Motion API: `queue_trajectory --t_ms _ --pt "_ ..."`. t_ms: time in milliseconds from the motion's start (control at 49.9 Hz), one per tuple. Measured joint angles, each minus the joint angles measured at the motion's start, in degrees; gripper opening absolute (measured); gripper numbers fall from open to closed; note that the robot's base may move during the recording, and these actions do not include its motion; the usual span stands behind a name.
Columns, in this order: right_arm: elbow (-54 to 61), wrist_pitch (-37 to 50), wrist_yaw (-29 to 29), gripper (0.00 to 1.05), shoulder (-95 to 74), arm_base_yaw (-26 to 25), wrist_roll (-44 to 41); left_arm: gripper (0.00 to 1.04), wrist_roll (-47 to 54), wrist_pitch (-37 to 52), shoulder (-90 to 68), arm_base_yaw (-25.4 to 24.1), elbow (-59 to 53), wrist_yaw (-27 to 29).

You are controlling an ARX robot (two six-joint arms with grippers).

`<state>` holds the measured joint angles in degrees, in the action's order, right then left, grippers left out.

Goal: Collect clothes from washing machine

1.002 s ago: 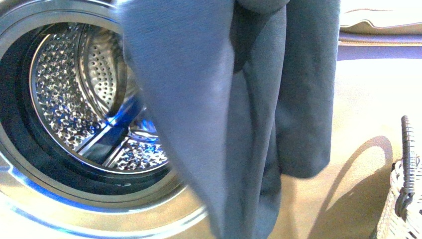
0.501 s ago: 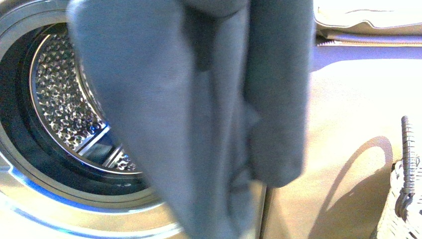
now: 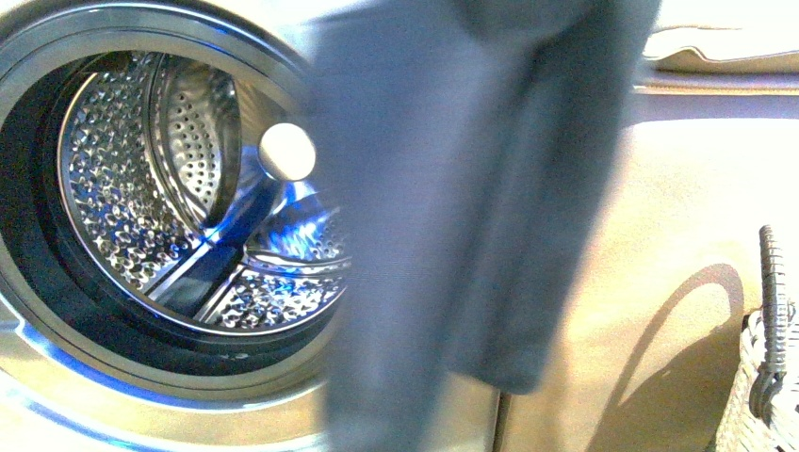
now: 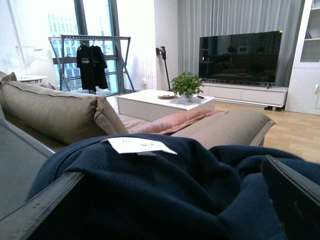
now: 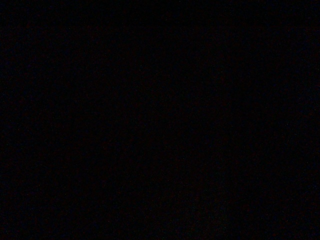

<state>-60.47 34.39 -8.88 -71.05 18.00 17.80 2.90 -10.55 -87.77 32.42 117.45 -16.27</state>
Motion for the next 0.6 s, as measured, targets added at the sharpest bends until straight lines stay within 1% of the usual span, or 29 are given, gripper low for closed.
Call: queue_trajectory --t_ms 160,361,521,601 --pt "1.5 -1.0 -3.7 0.09 6.1 -5.3 0.4 0.98 0.0 0.0 0.0 0.0 0.0 -0.2" --pt "1.4 -2.1 -9.1 0.09 12.1 -15.0 2.2 0.98 0.0 0.0 0.0 0.1 0.0 -0.1" --pt "-1.6 -2.1 -16.9 0.09 14.9 -28.1 5.2 0.98 0.0 0.0 0.0 0.1 0.1 0.0" --pt "-2.8 -1.5 -19.6 0.09 15.3 -32.5 6.4 0.98 0.0 0.0 0.0 0.1 0.1 0.0"
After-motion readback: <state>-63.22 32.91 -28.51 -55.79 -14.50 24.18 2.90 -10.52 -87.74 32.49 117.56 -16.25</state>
